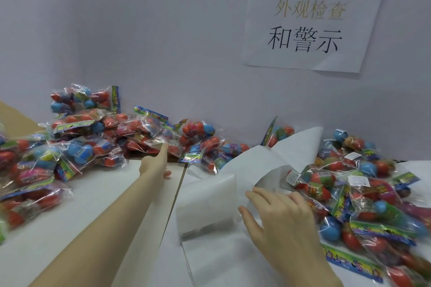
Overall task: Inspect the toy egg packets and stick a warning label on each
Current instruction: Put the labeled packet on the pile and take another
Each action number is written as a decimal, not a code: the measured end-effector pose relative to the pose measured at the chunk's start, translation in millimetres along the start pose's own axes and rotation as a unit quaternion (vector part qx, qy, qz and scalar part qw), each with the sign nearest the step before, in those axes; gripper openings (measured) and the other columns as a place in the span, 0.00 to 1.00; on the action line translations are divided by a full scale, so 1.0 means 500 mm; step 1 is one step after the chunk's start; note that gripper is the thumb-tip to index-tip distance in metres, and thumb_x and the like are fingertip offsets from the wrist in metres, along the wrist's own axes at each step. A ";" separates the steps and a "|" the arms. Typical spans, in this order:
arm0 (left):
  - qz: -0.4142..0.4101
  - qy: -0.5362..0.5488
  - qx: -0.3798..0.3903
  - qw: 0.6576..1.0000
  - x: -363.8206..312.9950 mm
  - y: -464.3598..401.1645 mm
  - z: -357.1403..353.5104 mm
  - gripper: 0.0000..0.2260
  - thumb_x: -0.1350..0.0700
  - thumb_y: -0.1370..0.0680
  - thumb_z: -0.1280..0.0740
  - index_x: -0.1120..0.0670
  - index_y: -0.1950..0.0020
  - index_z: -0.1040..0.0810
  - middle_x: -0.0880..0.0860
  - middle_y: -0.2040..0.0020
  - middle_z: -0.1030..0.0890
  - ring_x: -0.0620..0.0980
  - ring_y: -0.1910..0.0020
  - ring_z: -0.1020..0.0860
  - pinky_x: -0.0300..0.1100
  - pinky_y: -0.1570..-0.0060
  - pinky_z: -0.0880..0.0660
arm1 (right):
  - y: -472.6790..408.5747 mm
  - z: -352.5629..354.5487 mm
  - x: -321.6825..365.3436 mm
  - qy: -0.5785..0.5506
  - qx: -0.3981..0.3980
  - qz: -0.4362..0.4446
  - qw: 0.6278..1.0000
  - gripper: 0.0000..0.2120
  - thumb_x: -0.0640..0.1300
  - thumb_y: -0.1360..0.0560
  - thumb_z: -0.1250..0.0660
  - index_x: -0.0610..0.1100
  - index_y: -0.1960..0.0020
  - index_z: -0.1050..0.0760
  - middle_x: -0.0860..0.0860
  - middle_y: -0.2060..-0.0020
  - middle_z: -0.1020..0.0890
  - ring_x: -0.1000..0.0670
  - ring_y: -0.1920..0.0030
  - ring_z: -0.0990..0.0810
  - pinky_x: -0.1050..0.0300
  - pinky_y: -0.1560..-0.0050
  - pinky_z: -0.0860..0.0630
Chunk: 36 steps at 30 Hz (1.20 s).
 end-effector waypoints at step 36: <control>-0.210 0.091 0.353 0.907 0.019 0.397 0.029 0.05 0.52 0.37 0.28 0.52 0.64 0.18 0.48 0.68 0.18 0.42 0.67 0.20 0.31 0.67 0.27 | 0.002 -0.001 0.017 -0.667 0.143 -0.289 0.672 0.15 0.51 0.49 0.25 0.45 0.65 0.17 0.47 0.69 0.16 0.51 0.66 0.17 0.65 0.67 0.24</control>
Point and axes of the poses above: each hand's wrist, its own y-axis away from the middle knuckle, its own z-axis out of the back of the hand, x = y × z, the point moved 5 cm from there along -y, towards the middle knuckle
